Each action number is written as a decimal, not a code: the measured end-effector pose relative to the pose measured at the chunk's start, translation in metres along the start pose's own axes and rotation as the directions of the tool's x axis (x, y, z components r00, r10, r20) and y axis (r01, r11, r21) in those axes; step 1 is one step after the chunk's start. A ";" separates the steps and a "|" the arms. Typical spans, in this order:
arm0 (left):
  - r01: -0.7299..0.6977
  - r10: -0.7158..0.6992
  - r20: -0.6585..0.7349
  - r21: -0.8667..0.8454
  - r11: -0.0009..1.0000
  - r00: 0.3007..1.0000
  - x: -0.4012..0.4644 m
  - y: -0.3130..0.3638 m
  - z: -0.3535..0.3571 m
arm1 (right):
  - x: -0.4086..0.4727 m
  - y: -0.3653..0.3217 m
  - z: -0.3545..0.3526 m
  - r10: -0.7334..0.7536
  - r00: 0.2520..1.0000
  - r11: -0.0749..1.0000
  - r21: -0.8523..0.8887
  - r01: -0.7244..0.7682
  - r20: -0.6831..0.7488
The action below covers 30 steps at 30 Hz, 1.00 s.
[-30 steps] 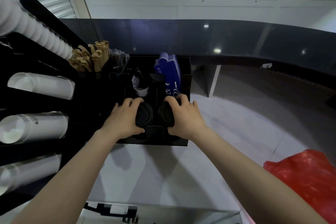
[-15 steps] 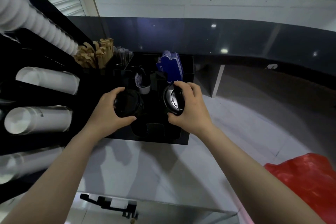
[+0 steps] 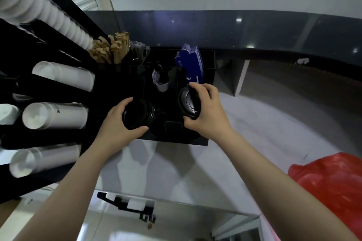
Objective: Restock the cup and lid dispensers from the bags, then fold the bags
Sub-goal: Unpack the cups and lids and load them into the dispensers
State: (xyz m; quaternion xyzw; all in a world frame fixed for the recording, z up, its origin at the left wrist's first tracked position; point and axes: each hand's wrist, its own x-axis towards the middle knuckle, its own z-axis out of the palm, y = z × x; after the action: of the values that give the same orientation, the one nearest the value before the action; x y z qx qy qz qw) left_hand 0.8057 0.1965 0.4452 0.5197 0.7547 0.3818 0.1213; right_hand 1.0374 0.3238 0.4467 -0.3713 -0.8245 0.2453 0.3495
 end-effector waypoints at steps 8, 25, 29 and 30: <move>-0.127 0.108 0.123 0.158 0.979 0.986 0.031 0.013 0.022 | -0.001 0.001 0.010 -0.023 0.991 0.874 -0.478 0.084 0.132; -0.359 0.244 0.270 0.568 0.741 0.931 0.068 0.009 0.043 | 0.018 0.017 -0.018 0.035 0.999 0.999 0.038 -0.034 -0.023; -0.397 0.124 0.441 0.606 0.689 0.889 0.068 0.002 0.053 | 0.018 0.019 -0.026 0.043 0.999 0.998 0.035 -0.043 -0.005; -0.396 0.121 0.444 0.603 0.693 0.888 0.068 0.001 0.054 | 0.017 0.019 -0.026 0.035 0.999 0.999 0.030 -0.036 0.006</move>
State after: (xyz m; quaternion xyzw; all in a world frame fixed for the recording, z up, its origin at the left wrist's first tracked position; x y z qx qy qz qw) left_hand 0.8086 0.2802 0.4241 0.6924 0.7214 -0.0120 0.0071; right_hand 1.0578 0.3528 0.4574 -0.3800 -0.8149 0.2648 0.3485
